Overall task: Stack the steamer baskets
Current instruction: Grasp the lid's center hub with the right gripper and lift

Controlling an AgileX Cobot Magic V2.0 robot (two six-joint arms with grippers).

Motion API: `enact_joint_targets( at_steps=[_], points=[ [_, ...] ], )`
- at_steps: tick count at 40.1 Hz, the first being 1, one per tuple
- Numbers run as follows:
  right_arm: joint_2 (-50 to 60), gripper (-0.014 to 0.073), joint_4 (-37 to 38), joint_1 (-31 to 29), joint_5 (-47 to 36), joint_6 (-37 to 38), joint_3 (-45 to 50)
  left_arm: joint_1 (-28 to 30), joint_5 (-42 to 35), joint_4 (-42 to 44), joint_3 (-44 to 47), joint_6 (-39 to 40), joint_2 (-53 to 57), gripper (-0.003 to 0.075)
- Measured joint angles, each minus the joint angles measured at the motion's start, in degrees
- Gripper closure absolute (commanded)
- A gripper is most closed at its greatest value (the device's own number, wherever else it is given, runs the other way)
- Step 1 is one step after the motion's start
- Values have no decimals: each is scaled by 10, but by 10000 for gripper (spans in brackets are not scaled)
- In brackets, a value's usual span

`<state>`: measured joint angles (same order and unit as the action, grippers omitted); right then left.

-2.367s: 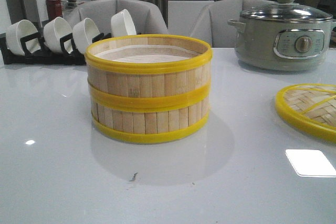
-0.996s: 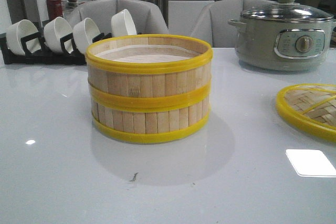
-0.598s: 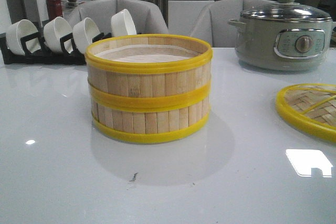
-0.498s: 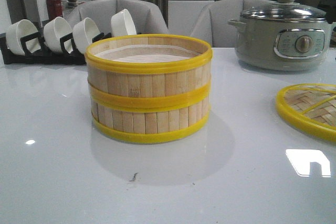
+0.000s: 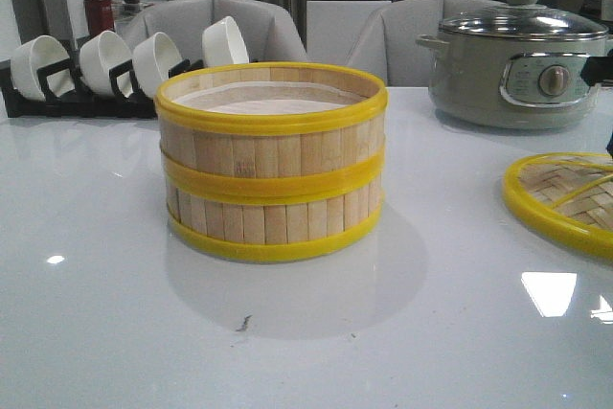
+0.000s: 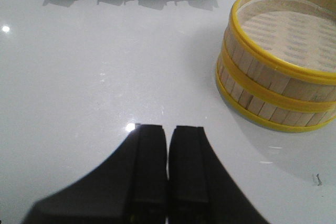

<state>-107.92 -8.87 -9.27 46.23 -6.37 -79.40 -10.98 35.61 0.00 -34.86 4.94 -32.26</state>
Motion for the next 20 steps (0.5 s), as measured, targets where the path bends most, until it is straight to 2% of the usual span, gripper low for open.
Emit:
enact_joint_targets(
  at_steps=[20],
  points=[
    [-22,250,6,0,-28,0,-1,0,0,0,0,0,0,625]
  ],
)
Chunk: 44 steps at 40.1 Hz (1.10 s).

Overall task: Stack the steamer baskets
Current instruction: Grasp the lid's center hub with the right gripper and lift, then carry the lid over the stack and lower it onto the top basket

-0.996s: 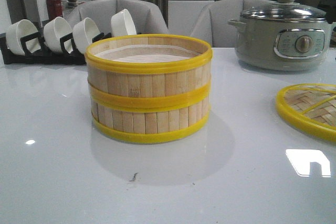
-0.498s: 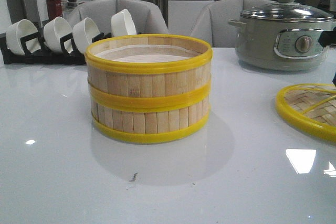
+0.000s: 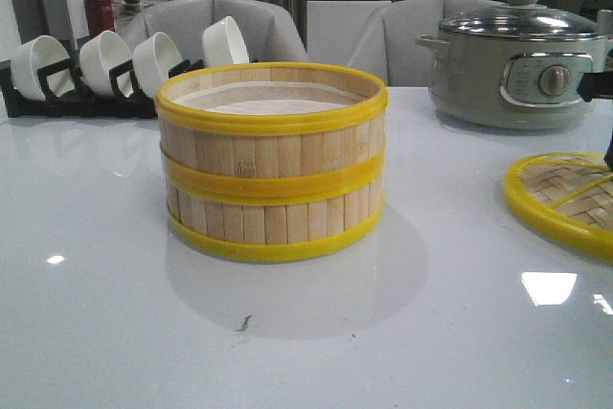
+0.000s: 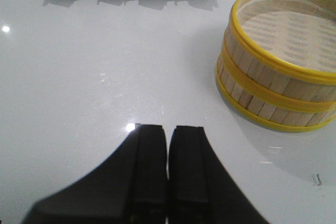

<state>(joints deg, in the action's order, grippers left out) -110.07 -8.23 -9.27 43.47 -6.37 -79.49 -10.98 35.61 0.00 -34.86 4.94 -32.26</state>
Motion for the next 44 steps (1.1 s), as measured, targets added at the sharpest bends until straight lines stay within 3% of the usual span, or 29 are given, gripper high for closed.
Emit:
enact_joint_targets(
  at_steps=[14,26,34,44],
  points=[
    [-11,274,0,0,-3,0,-1,0,0,0,0,0,0,625],
    [-11,581,-1,1,-3,0,-2,0,0,0,0,0,0,625],
    [-12,565,0,7,6,0,-11,0,0,0,0,0,0,625],
    [-5,565,1,60,99,0,-104,0,0,0,0,0,0,625]
  ],
)
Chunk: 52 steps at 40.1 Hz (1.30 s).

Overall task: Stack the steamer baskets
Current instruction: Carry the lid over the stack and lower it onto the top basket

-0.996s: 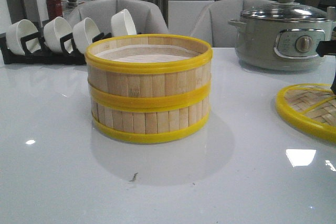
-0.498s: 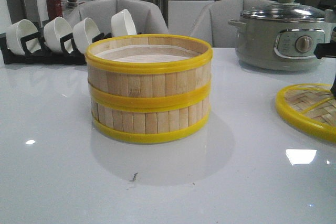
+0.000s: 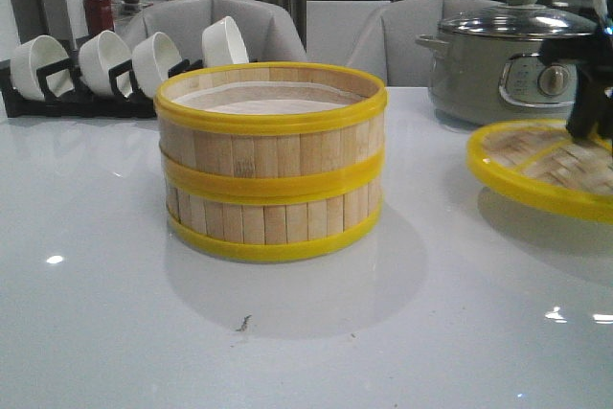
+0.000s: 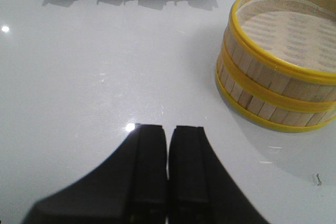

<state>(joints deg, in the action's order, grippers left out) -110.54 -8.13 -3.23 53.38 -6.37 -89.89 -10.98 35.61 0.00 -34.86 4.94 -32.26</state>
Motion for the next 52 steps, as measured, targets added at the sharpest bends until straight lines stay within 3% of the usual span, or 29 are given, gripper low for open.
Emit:
enact_joint_targets(
  at_steps=[9,19,28,52],
  points=[
    [12,565,0,91,92,0,-154,0,0,0,0,0,0,625],
    [-1,565,-1,214,113,0,-273,0,0,0,0,0,0,625],
    [-72,565,-2,286,117,0,-354,0,0,0,0,0,0,625],
    [-127,565,-3,311,105,0,-369,0,0,0,0,0,0,625]
  ],
)
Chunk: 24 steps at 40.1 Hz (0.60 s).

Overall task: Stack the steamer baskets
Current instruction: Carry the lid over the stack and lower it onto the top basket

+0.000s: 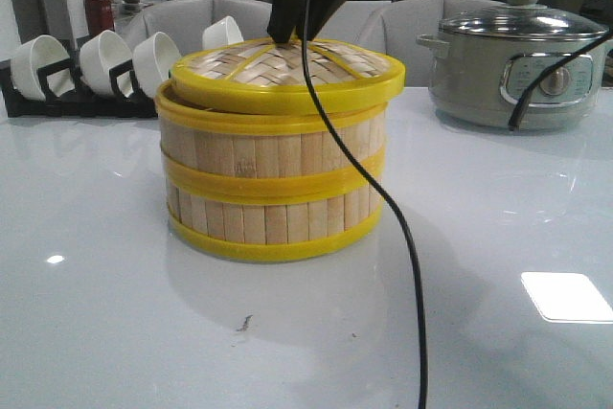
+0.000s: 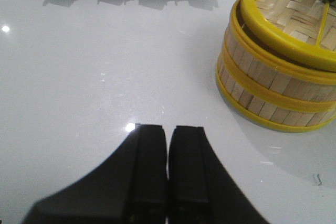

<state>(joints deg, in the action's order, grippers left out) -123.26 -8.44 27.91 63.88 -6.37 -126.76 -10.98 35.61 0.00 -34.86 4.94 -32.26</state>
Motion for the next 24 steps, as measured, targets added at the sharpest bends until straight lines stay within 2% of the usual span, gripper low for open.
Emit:
enact_joint_targets(
  at_steps=[24],
  points=[
    [-6,565,-21,10,-10,0,0,0,0,0,0,0,0,625]
  ],
)
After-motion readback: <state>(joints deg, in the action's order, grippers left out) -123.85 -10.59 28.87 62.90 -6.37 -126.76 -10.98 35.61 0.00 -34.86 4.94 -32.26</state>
